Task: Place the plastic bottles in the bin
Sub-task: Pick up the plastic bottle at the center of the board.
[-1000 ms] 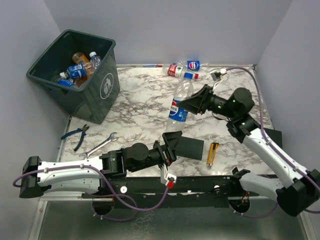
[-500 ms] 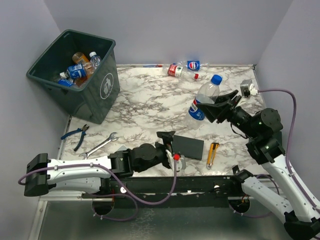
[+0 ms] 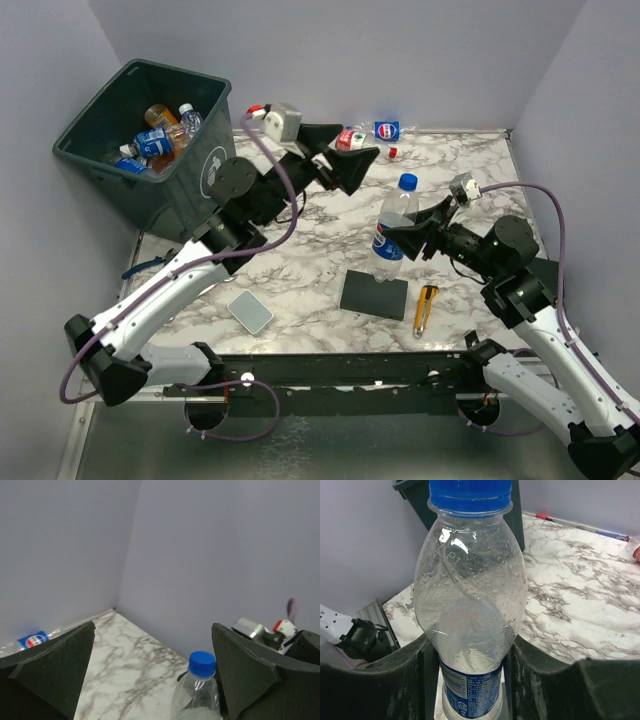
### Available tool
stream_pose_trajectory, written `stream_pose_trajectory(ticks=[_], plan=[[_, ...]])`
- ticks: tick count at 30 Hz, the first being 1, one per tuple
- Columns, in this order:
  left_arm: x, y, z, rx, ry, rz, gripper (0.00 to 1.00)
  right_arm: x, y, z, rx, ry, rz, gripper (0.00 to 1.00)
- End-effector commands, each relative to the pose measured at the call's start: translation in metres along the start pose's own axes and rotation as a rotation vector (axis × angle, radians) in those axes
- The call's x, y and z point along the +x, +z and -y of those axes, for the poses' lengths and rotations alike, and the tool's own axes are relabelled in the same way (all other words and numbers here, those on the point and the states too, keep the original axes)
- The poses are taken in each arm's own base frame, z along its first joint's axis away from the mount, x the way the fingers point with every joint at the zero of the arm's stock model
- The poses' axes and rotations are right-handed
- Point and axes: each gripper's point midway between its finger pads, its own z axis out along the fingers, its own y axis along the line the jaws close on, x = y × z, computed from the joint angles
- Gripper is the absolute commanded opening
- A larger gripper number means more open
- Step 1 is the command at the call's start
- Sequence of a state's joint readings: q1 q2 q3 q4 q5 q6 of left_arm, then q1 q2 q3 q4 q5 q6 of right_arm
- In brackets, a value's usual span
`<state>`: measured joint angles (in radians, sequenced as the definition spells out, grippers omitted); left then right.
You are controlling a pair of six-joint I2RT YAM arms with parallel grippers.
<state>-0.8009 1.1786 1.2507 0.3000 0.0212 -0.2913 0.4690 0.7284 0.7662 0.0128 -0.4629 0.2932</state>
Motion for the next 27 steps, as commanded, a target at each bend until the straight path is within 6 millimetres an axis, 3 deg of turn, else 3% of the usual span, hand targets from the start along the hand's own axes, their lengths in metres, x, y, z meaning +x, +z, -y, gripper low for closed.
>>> stream_pose_trajectory(ticks=[1,10,16,20,27], plan=[[0.033,0.024,0.044,0.234,-0.176,-0.186,0.99,0.001,0.001,-0.009,-0.057,-0.016,-0.009,0.34],[0.063,0.034,0.060,0.331,-0.268,-0.304,0.98,0.002,0.001,-0.011,-0.067,-0.016,-0.023,0.33],[0.075,0.035,0.062,0.352,-0.289,-0.339,0.81,0.003,0.004,-0.012,-0.074,-0.011,-0.032,0.33],[0.080,0.036,0.062,0.352,-0.292,-0.350,0.76,0.004,0.005,-0.011,-0.075,-0.009,-0.036,0.33],[0.101,0.033,0.060,0.335,-0.276,-0.406,0.78,0.002,0.008,-0.012,-0.079,-0.007,-0.039,0.33]])
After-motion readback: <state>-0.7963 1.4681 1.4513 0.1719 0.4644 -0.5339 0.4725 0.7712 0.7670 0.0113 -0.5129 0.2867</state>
